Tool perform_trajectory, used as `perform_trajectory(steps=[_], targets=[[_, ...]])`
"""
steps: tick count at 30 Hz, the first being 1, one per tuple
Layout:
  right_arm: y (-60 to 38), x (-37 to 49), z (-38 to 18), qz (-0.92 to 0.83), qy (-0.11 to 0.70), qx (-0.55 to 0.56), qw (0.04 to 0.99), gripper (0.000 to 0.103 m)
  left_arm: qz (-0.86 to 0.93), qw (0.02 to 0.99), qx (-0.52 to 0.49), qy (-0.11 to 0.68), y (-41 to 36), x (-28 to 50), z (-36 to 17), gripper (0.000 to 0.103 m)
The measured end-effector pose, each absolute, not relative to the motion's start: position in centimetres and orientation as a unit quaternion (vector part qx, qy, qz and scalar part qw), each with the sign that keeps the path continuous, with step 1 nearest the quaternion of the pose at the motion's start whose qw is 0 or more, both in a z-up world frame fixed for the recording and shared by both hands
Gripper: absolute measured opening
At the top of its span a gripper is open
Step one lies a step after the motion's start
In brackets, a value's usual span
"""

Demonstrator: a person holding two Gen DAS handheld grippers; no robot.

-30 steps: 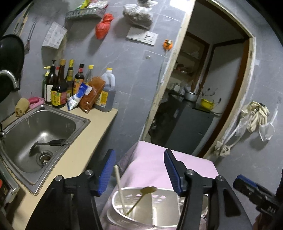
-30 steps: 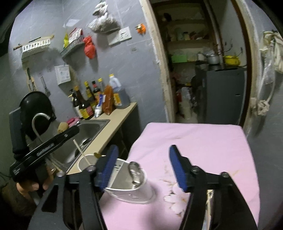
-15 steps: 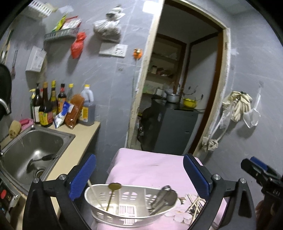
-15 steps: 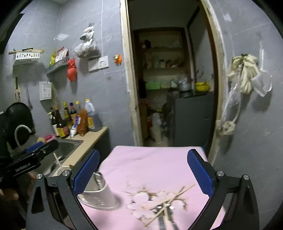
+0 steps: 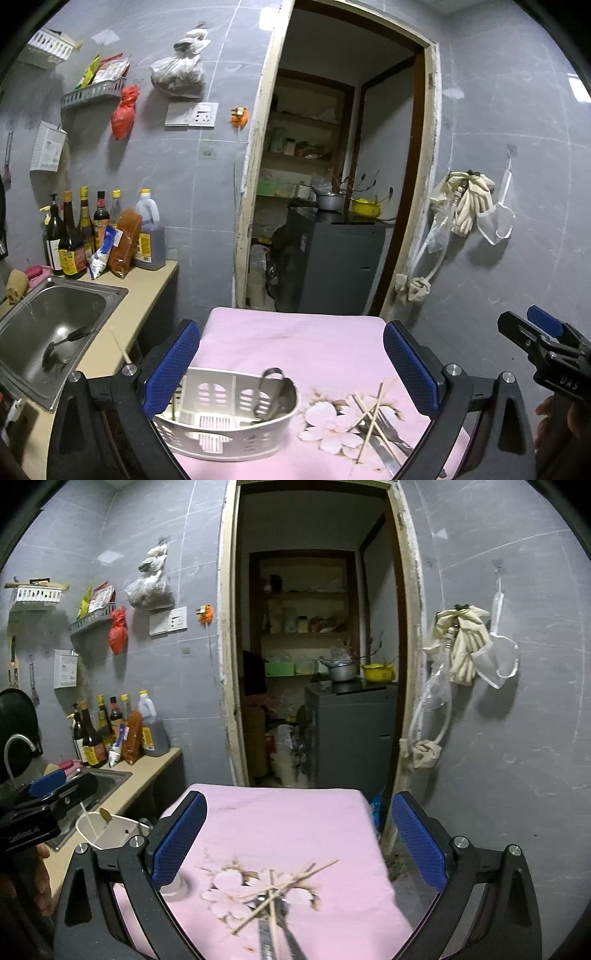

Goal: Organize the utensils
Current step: 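Withdraw both tools from the caddy back toward the utensil pile, then close the left tool on wooden chopsticks while the right tool grasps a chopstick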

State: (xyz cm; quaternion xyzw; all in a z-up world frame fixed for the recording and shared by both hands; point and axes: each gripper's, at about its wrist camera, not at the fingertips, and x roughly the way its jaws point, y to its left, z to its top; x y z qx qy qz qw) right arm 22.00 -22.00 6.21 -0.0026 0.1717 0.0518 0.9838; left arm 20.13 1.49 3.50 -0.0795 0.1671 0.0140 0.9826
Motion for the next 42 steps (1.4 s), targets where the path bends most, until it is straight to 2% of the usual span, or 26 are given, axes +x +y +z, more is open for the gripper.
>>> perform_trajectory(steps=[20, 42], targets=[[-30.3, 25.0, 1.0, 0.036, 0.243, 0.008, 0.969, 0.099, 0.022, 0.967, -0.076, 0.244, -5.4, 22.2, -1.0, 0.1], [-33.7, 31.3, -11.5, 0.107, 0.375, 0.04, 0.92, 0.099, 0.066, 0.924, -0.13, 0.354, -8.1, 26.0, -10.4, 0.1]])
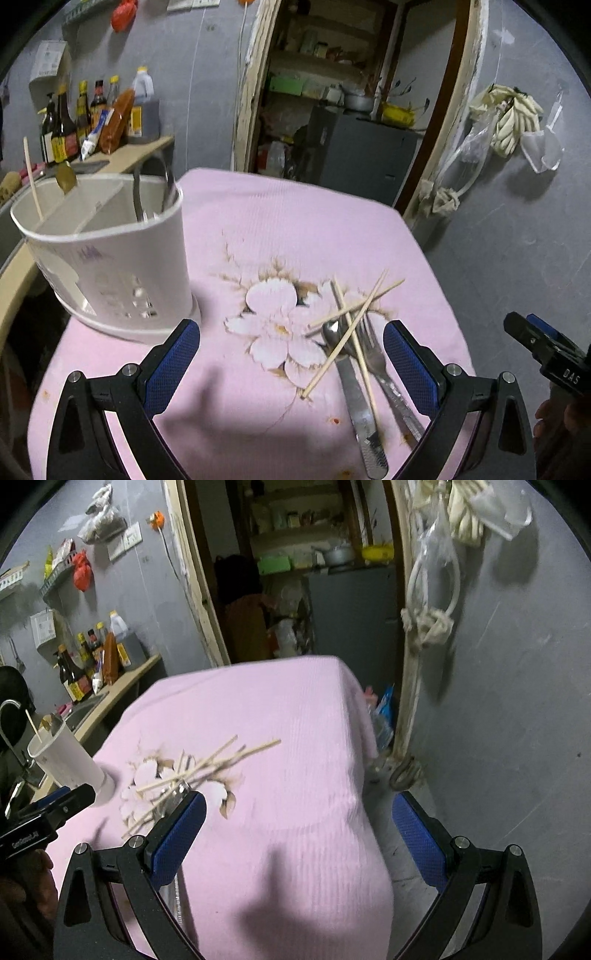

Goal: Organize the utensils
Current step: 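Close the left tool on wooden chopsticks while the right tool grasps a chopstick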

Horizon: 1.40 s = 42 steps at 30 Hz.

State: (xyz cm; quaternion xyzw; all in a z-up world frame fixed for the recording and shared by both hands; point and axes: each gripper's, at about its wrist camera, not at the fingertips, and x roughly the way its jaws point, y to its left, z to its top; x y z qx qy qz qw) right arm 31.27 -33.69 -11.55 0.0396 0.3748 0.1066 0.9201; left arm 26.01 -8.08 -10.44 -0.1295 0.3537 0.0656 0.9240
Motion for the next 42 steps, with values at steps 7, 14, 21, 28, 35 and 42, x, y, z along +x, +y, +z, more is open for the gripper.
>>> perform_trajectory(steps=[7, 14, 21, 28, 35, 42], targets=[[-33.4, 33.7, -14.9, 0.126, 0.41, 0.082, 0.9, 0.099, 0.067, 0.912, -0.145, 0.377, -8.0, 26.8, -11.8, 0.099], [-31.9, 35.4, -16.3, 0.146, 0.41, 0.103, 0.895, 0.076, 0.049, 0.901, -0.167, 0.396, -8.1, 28.5, -12.9, 0.077], [-29.6, 37.0, -17.2, 0.191, 0.407, 0.101, 0.888, 0.043, 0.026, 0.885, -0.219, 0.41, -7.9, 29.9, -14.9, 0.051], [-28.2, 38.5, -17.7, 0.227, 0.402, 0.102, 0.881, 0.04, 0.017, 0.872, -0.282, 0.4, -7.4, 30.6, -16.4, 0.038], [-27.0, 40.5, -17.9, 0.267, 0.409, 0.126, 0.864, 0.04, 0.008, 0.869, -0.312, 0.383, -7.3, 31.1, -16.7, 0.027], [-26.1, 42.3, -19.0, 0.288, 0.43, 0.139, 0.844, 0.039, 0.009, 0.864, -0.331, 0.378, -6.8, 31.5, -17.3, 0.018]])
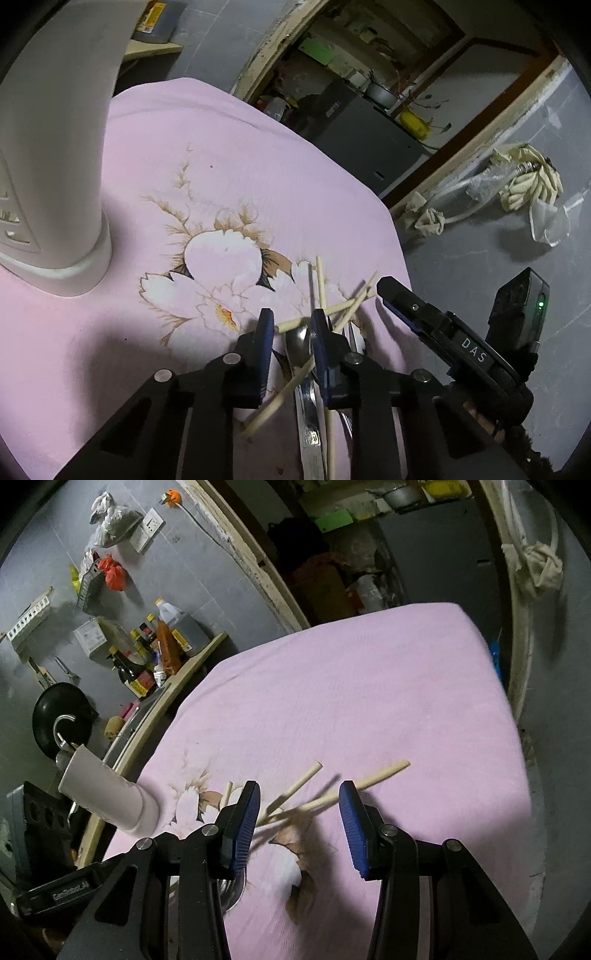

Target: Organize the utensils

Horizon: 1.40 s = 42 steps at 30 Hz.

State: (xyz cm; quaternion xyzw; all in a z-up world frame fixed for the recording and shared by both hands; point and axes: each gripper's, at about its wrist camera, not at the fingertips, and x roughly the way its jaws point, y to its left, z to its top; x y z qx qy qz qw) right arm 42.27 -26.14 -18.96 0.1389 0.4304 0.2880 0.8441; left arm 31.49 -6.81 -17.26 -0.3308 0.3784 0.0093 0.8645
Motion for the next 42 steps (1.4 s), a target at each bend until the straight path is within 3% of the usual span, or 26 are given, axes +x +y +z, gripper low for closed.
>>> perform_trajectory(steps=[8, 12, 20, 22, 35, 36, 39, 42], targets=[[-26.0, 43.8, -20.0, 0.304, 0.446, 0.179, 0.823, 0.027, 0.021, 0.861, -0.353, 0.365, -6.1, 31.7, -17.3, 0.012], [-25.3, 44.3, -20.6, 0.302, 0.459, 0.175, 0.817, 0.015, 0.021, 0.862, -0.356, 0.361, -6.2, 31.8, -17.4, 0.012], [-25.7, 43.7, -20.0, 0.306, 0.448, 0.19, 0.818, 0.011, 0.023, 0.872, -0.347, 0.345, -6.3, 31.5, -16.2, 0.011], [-26.1, 43.3, -19.6, 0.307, 0.442, 0.196, 0.82, 0.0, 0.024, 0.878, -0.337, 0.338, -6.4, 31.4, -15.4, 0.01], [-28.1, 41.9, -19.6, 0.272, 0.459, 0.254, 0.807, 0.002, 0.013, 0.911, -0.264, 0.317, -6.9, 31.0, -10.6, 0.008], [-28.1, 42.0, -19.9, 0.271, 0.462, 0.26, 0.803, 0.005, 0.014, 0.911, -0.262, 0.318, -6.8, 30.9, -10.6, 0.008], [-27.5, 41.8, -20.6, 0.273, 0.475, 0.263, 0.795, 0.037, 0.02, 0.91, -0.259, 0.322, -6.8, 30.9, -10.6, 0.008], [-26.9, 41.7, -21.3, 0.276, 0.479, 0.269, 0.788, 0.038, 0.023, 0.909, -0.262, 0.324, -6.6, 30.8, -10.8, 0.008]])
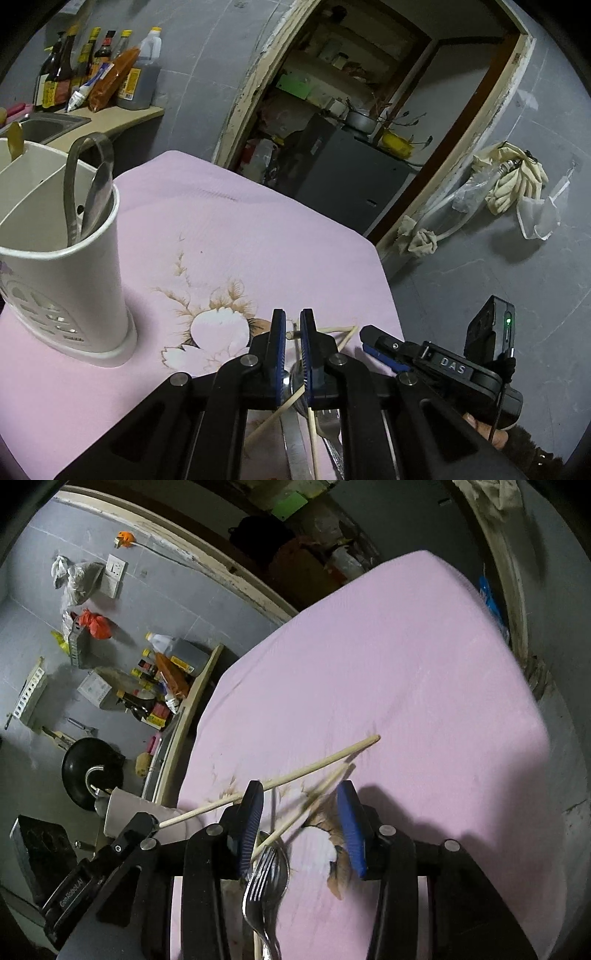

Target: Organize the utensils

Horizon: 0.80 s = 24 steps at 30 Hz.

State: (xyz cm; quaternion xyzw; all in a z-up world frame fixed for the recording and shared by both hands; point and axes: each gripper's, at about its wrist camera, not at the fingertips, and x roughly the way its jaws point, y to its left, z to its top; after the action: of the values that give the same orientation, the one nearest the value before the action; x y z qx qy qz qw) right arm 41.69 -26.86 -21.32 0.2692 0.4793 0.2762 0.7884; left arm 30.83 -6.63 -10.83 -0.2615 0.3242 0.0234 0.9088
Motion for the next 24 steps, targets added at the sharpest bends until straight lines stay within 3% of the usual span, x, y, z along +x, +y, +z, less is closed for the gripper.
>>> perform_trajectory(steps=[14, 18, 24], targets=[[-24.0, 41.1, -22.5, 0.238, 0.548, 0.236, 0.766, 0.032, 0.032, 0.906, -0.27, 0.324, -5.6, 31.0, -11.5, 0.008], [-23.3, 41.7, -23.0, 0.23, 0.553, 0.239, 0.764, 0.015, 0.033, 0.906, -0.271, 0.322, -5.3, 31.1, -11.5, 0.008], [-23.8, 42.1, -23.5, 0.223, 0.558, 0.273, 0.751, 0.008, 0.033, 0.906, -0.273, 0.321, -4.9, 31.2, -11.5, 0.008]])
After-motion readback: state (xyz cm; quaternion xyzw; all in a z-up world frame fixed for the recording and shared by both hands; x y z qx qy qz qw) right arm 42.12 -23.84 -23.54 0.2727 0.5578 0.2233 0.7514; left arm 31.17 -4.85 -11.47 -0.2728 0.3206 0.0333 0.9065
